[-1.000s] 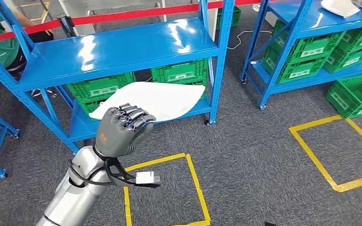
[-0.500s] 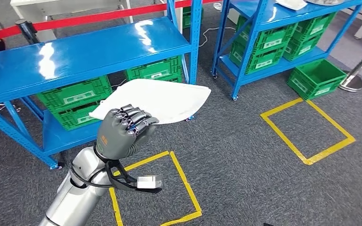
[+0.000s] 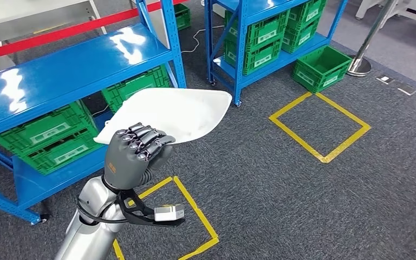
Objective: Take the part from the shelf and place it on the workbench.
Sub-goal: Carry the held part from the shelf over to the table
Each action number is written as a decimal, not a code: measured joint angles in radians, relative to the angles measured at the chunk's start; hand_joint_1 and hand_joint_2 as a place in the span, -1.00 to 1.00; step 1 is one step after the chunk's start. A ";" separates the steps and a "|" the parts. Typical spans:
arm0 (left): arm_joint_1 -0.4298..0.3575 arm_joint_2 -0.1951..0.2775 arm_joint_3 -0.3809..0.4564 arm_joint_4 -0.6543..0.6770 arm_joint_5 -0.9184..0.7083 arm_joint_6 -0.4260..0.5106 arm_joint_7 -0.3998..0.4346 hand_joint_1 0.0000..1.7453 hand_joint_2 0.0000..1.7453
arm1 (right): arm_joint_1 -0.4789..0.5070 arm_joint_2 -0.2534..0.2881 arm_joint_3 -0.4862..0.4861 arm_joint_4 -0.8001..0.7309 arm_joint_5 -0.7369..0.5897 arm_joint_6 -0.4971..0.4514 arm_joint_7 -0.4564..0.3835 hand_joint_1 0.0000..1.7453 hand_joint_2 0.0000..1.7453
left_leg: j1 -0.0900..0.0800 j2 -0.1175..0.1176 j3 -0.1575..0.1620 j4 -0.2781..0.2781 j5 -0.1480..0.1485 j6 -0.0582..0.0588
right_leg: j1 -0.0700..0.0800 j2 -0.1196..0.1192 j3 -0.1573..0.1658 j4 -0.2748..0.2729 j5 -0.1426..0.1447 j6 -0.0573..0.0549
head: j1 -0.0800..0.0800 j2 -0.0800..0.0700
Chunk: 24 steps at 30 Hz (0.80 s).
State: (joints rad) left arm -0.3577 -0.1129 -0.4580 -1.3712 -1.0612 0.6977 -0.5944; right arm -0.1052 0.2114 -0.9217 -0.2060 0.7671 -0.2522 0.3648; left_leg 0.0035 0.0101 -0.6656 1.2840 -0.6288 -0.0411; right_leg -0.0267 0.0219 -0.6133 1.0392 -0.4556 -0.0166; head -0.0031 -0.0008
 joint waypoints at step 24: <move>0.125 -0.065 0.082 -0.092 0.026 0.000 -0.076 1.00 1.00 | 0.002 -0.011 -0.002 0.001 0.071 0.010 0.005 -1.00 -1.00 | -0.011 0.110 0.109 -0.242 0.115 0.025 | 0.005 -0.084 -0.004 0.024 -0.024 0.034 | 0.011 0.000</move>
State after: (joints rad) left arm -0.2326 -0.1780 -0.3764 -1.4630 -1.0348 0.6982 -0.6709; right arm -0.1034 0.2003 -0.9233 -0.2049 0.8378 -0.2418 0.3694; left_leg -0.0078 0.1203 -0.5566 1.0425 -0.5134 -0.0156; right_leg -0.0219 -0.0617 -0.6176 1.0635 -0.4791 0.0170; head 0.0083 -0.0008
